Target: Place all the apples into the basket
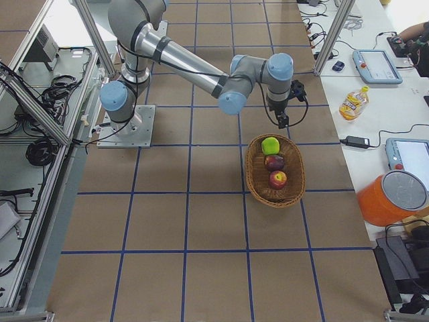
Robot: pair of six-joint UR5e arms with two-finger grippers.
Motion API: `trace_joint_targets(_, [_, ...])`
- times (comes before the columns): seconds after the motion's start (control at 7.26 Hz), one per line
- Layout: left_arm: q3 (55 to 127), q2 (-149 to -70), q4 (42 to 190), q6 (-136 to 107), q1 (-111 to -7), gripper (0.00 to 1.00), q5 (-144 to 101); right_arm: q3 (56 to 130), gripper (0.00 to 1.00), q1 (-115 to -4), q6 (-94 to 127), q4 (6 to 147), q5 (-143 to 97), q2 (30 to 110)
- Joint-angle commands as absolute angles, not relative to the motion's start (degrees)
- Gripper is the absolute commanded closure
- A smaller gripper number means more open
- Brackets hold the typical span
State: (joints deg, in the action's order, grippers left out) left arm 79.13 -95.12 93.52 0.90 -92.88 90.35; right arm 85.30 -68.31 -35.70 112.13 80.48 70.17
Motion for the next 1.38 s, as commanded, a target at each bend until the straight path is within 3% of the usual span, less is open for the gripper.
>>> trace_joint_targets(0.0, [79.1,-95.01,93.52,0.97,-92.81,0.0,90.35,83.15,0.0,-76.94,-17.59,98.6,83.14,77.83])
trace_joint_targets(0.28, [79.01,-94.84,93.52,0.97,-92.73,0.0,90.35,80.87,0.0,-85.57,-8.1,87.0,83.93,82.86])
trace_joint_targets(0.55, [79.19,-95.1,93.6,0.97,-92.9,0.0,90.35,79.45,0.0,-91.81,-0.21,84.46,84.19,88.48])
trace_joint_targets(1.24, [80.33,-94.57,93.95,1.06,-92.9,0.0,90.44,81.91,0.0,-94.31,0.26,83.68,95.08,89.38])
